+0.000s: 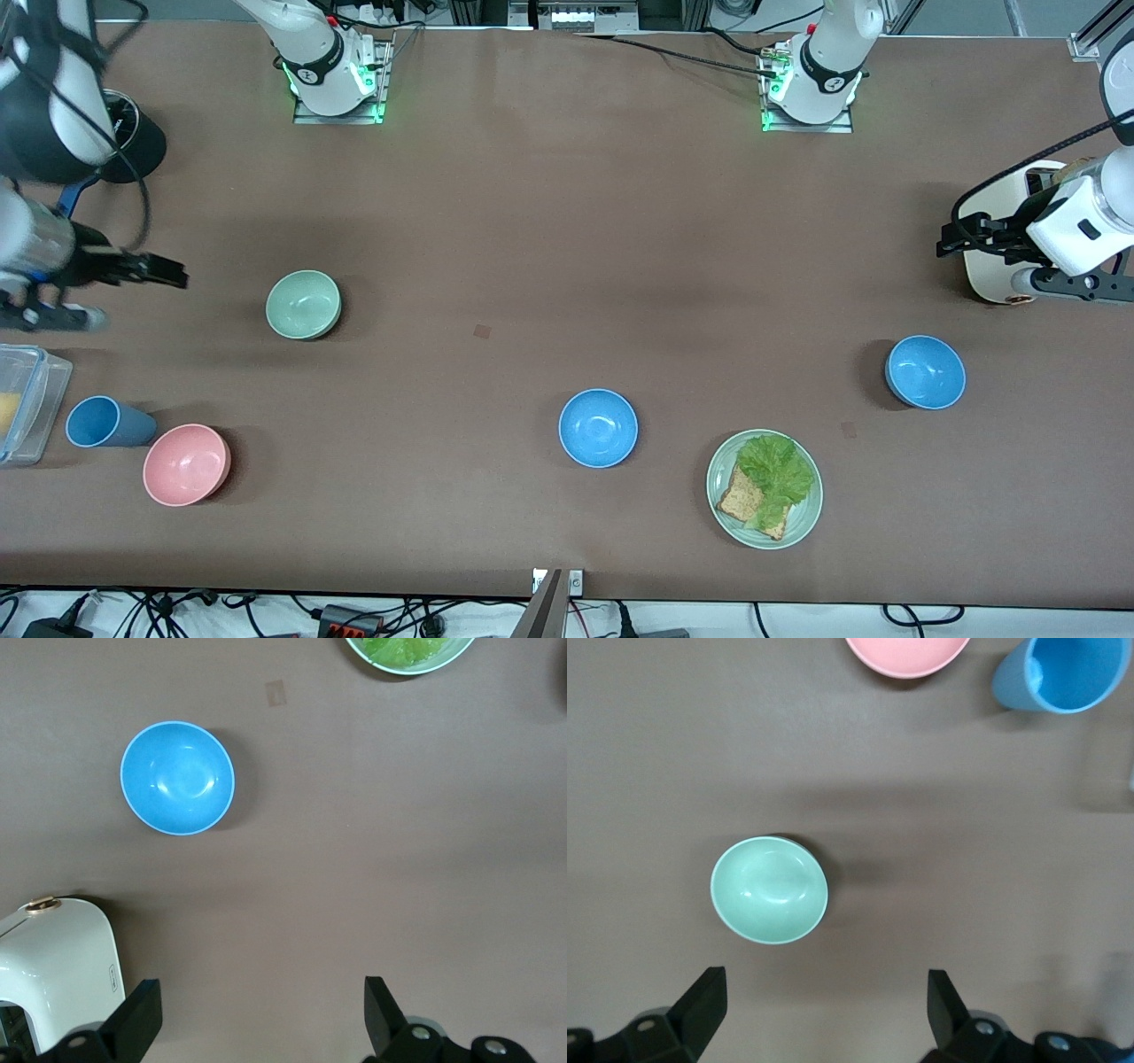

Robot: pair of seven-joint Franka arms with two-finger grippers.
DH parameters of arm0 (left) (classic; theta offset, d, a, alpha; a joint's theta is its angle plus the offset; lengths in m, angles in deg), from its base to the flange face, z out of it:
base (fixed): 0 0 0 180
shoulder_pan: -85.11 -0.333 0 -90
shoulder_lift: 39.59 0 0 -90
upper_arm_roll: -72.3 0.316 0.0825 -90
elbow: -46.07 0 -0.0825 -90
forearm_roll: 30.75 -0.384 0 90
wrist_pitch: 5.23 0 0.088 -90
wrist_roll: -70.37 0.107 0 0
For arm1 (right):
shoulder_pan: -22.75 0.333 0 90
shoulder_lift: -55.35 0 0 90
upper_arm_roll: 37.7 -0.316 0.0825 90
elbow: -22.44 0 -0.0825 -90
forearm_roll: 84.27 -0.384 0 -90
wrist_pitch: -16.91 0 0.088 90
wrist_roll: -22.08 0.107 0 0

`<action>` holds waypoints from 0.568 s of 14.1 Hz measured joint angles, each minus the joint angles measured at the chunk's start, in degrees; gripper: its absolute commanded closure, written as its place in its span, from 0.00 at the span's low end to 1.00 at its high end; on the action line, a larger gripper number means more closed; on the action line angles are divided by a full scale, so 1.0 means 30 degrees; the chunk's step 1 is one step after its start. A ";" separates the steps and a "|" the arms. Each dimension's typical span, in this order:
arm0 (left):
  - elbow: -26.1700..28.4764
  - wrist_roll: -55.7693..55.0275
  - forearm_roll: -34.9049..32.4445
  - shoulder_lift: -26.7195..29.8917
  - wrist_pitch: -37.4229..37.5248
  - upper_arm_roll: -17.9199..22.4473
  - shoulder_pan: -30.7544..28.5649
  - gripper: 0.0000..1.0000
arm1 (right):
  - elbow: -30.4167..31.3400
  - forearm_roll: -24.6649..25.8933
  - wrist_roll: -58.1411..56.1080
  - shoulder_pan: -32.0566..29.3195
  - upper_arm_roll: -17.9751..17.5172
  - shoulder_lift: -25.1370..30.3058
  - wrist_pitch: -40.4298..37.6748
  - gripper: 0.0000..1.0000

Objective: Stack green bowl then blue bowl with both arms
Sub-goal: 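Move the right gripper toward the pale green bowl, then lower the right gripper and grasp the pale green bowl rim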

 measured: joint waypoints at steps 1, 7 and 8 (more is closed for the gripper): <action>-0.0003 0.0000 0.0000 -0.0036 0.0006 0.0006 -0.0023 0.00 | 0.0025 0.0000 0.0046 0.0021 -0.0009 -0.0766 0.0356 0.00; -0.0021 -0.0001 0.0000 -0.0128 0.0051 0.0012 -0.0164 0.00 | 0.1025 0.0000 0.0131 0.0230 -0.0030 -0.4011 0.2377 0.00; -0.0023 -0.0001 0.0000 -0.0128 0.0054 0.0012 -0.0165 0.00 | 0.1471 0.0000 0.0131 0.0384 -0.0038 -0.4252 0.2746 0.00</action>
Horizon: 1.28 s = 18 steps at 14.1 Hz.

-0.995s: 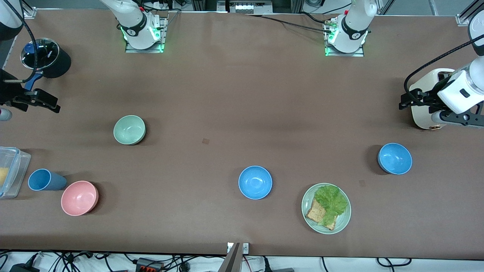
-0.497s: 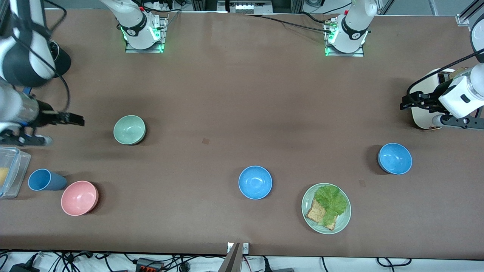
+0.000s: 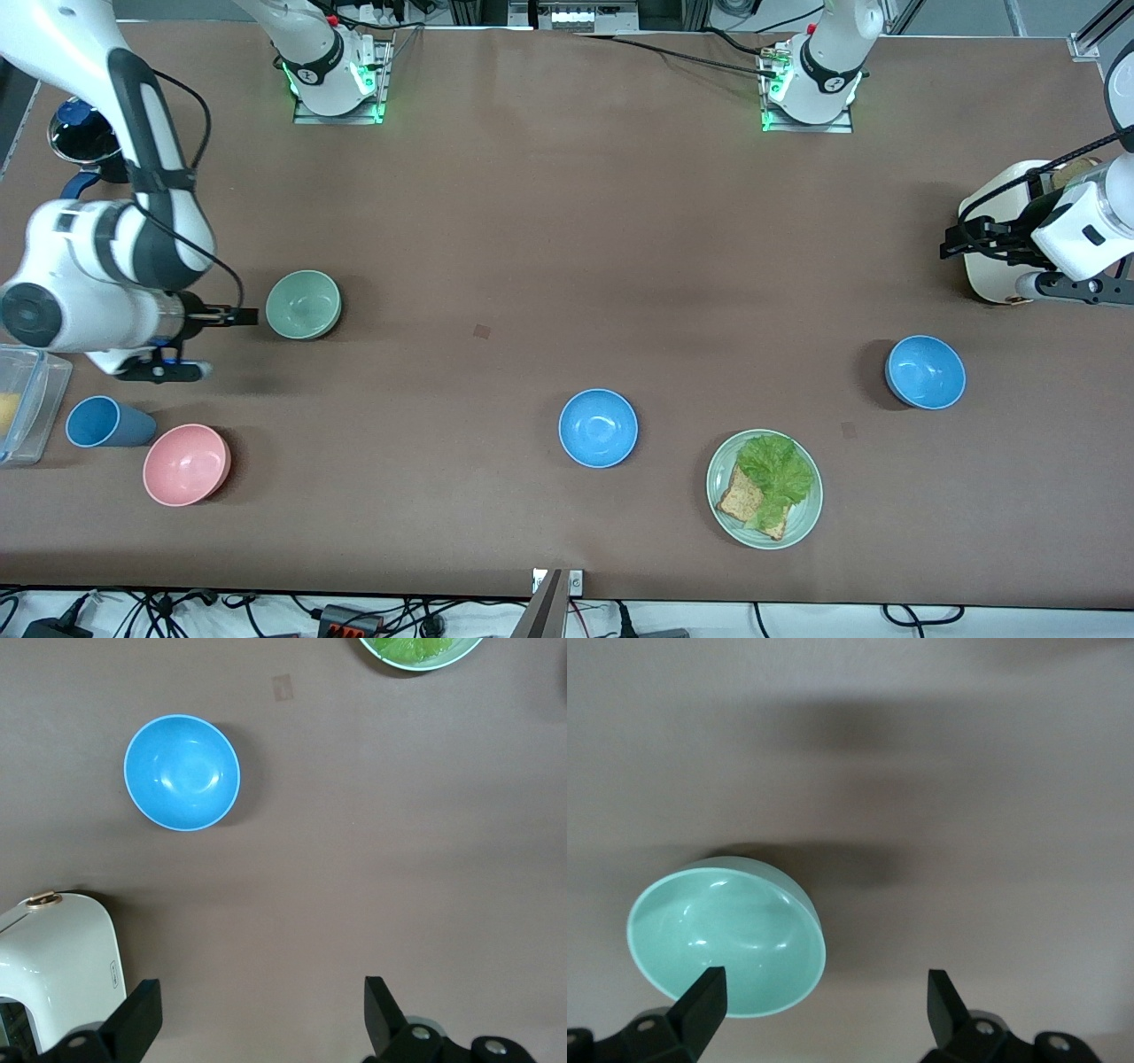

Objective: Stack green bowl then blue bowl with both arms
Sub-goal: 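Lower the right gripper and grasp the pale green bowl rim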

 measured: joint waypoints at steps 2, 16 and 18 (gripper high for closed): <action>-0.0006 0.0000 0.0000 -0.0001 0.0005 0.0000 -0.0001 0.00 | 0.0662 0.0000 0.0000 0.0220 -0.0001 -0.0521 0.0635 0.00; -0.0012 -0.0001 0.0000 -0.0008 0.0013 0.0001 -0.0162 0.00 | 0.0830 -0.0207 0.0011 0.0399 -0.0680 -0.1693 0.0272 1.00; -0.0012 -0.0009 0.0001 -0.0085 0.0012 0.0001 -0.0227 0.00 | -0.0321 -0.1274 0.0015 0.0463 -0.1732 -0.1411 -0.1111 1.00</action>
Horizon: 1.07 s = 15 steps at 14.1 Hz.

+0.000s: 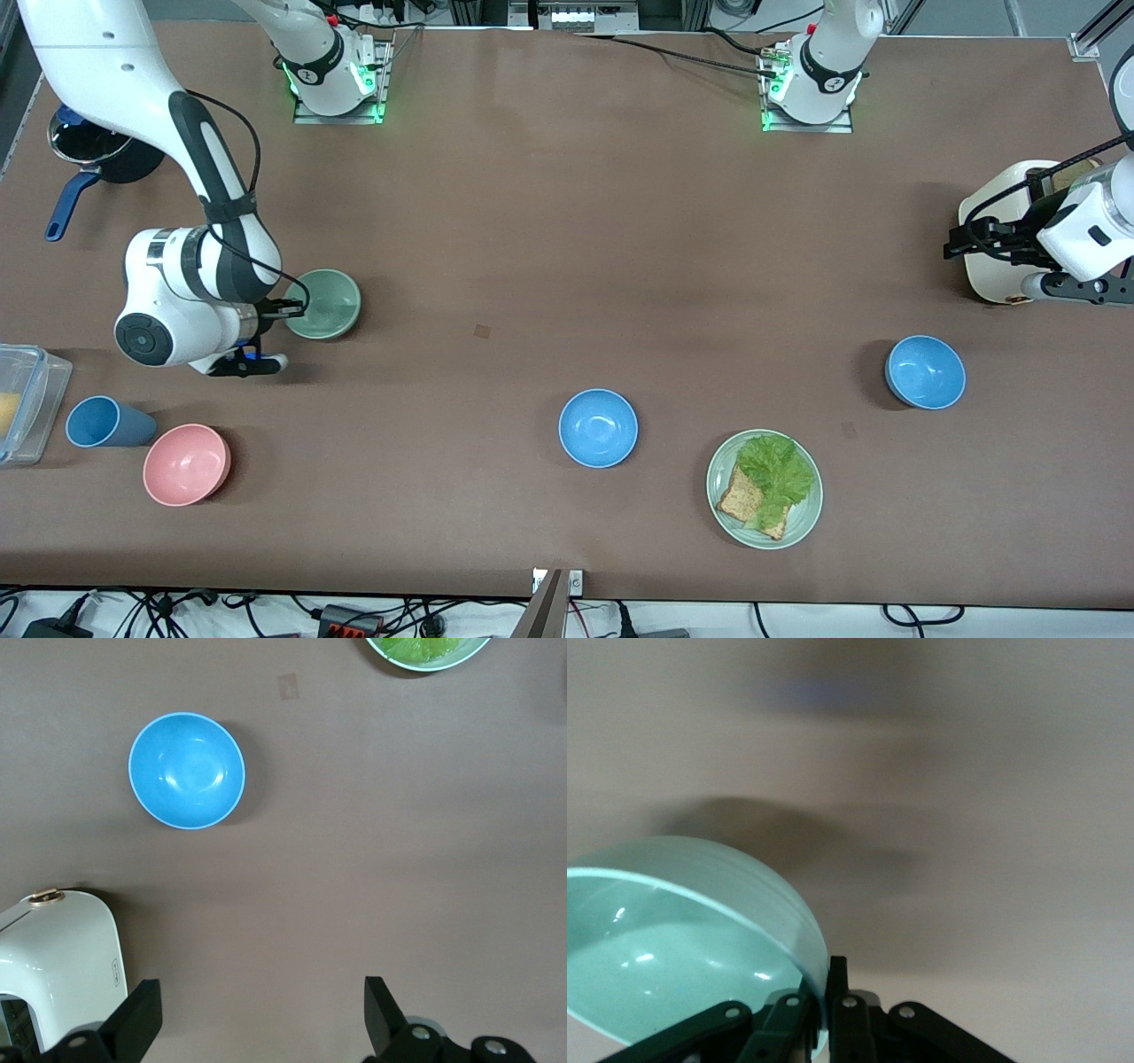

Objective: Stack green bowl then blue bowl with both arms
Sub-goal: 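Carry the green bowl to mid-table while the left gripper reaches the blue bowl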

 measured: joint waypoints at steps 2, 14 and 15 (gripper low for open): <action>-0.0139 0.0001 0.0000 -0.0224 -0.0023 0.0014 -0.0156 0.00 | -0.1445 -0.0753 0.0524 0.0612 -0.1261 0.0082 -0.0910 1.00; 0.1884 0.1260 -0.0013 -0.5485 -1.0662 0.0075 -0.3105 0.00 | -0.2989 -0.3976 0.8849 0.9506 -0.1889 -0.2792 0.2741 1.00; 0.2566 0.1537 -0.0014 -0.5630 -1.1865 0.0076 -0.3218 0.00 | -0.3014 -0.4060 0.8852 0.9624 -0.1886 -0.3037 0.2860 0.87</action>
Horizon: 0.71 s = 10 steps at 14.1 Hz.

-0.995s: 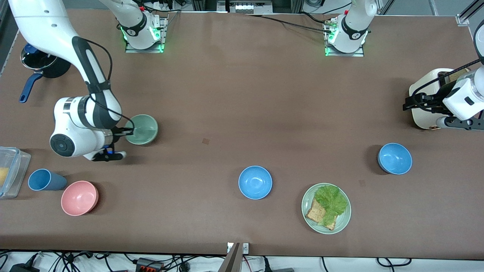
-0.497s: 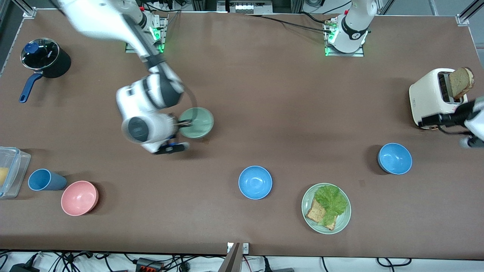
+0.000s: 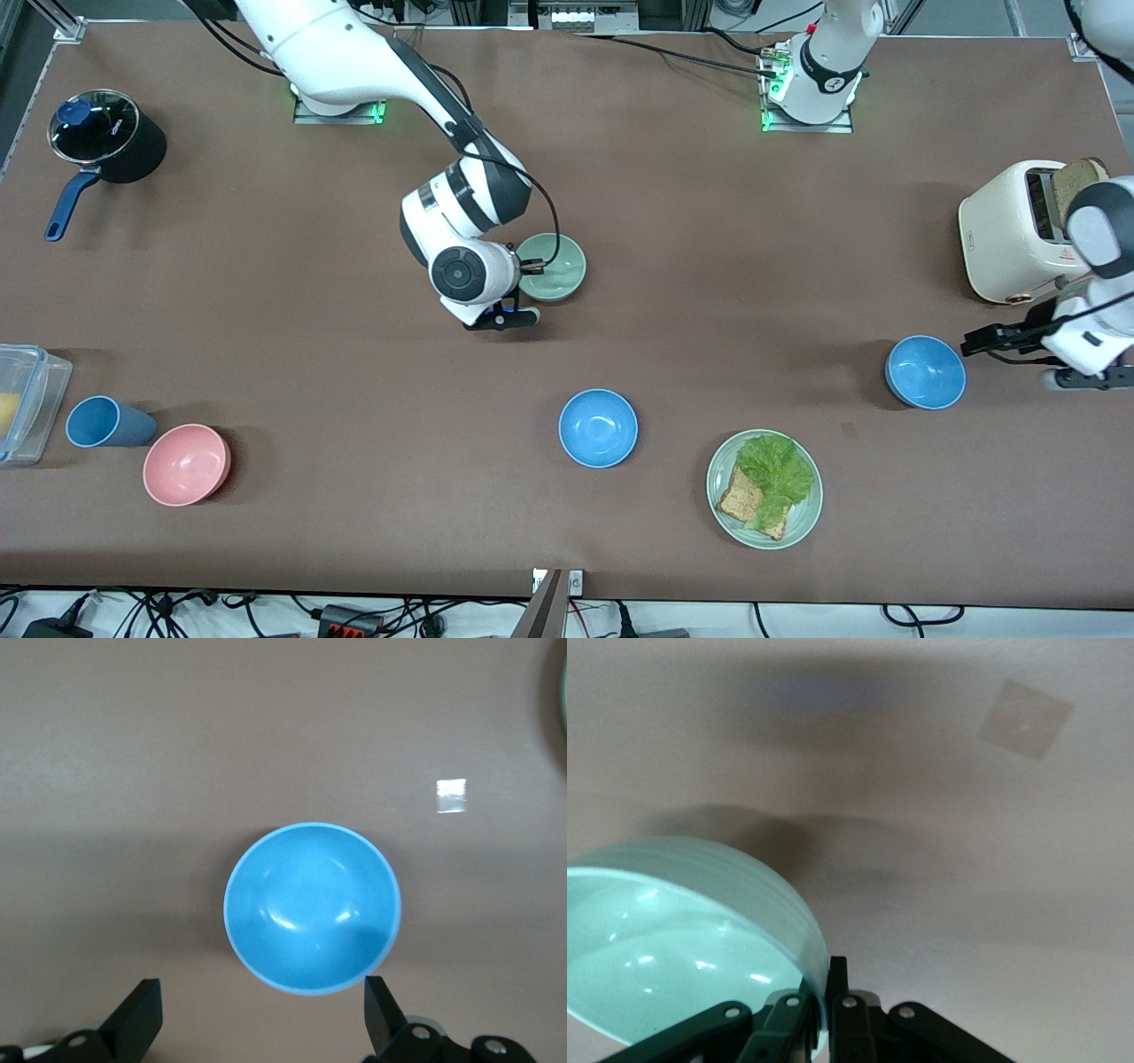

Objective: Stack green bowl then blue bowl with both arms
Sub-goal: 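Carry the green bowl to mid-table while the left gripper reaches the blue bowl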

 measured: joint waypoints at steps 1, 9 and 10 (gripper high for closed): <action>0.0480 0.0382 -0.0001 -0.0237 -0.1126 0.0003 -0.0219 0.00 | -0.0002 -0.0016 0.0050 0.0062 0.0003 -0.0161 0.0005 0.20; 0.2877 0.1442 -0.0002 -0.1596 -0.5930 -0.0043 -0.0999 0.00 | -0.4104 -0.0026 0.1931 -0.1625 0.0625 0.2695 -0.5384 0.00; 0.2927 0.1442 -0.0002 -0.1662 -0.6265 -0.0052 -0.0999 0.00 | -0.5231 -0.0020 0.1930 -0.2458 0.0670 0.3098 -0.6545 0.00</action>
